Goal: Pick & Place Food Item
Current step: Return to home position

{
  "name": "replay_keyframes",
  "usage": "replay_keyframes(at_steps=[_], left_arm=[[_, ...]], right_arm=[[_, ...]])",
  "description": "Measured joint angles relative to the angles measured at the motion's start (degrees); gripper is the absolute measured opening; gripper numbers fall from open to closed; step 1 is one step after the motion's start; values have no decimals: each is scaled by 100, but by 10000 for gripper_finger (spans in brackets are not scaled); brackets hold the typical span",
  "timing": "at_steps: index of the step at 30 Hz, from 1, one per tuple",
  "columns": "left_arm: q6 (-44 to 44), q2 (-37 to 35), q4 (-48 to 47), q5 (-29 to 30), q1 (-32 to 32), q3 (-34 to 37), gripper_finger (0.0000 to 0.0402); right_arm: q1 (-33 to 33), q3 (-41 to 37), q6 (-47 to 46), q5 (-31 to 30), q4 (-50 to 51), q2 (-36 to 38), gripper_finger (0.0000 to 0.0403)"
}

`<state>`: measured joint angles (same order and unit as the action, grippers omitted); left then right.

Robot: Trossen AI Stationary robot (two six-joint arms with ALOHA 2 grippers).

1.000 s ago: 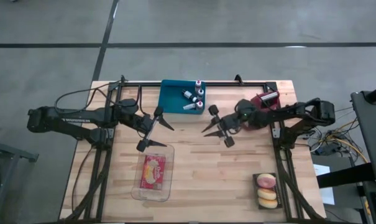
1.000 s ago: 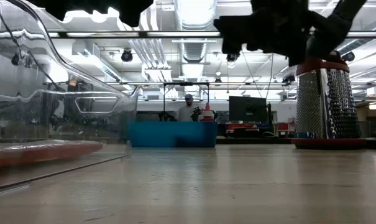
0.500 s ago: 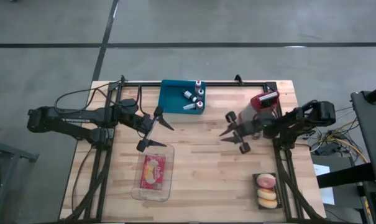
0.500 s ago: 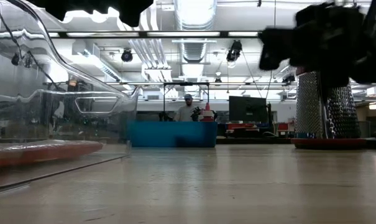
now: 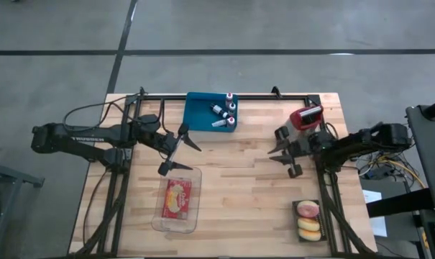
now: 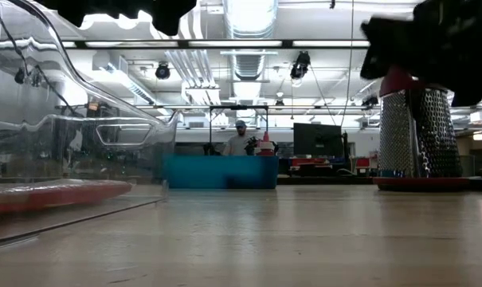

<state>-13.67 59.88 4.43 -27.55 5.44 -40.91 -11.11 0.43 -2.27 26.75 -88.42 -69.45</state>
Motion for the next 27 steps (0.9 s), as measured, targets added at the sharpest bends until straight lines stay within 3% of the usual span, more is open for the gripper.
replay_keyframes(at_steps=[6, 18, 27], left_arm=[[0, 0, -27, 0, -1, 0, 339], [0, 0, -25, 0, 2, 0, 339], [0, 0, -25, 0, 1, 0, 339]], right_arm=[[4, 4, -231, 779, 1284, 1205, 78], [9, 7, 284, 777, 4631, 3512, 88], [11, 9, 709, 917, 5781, 4665, 73]])
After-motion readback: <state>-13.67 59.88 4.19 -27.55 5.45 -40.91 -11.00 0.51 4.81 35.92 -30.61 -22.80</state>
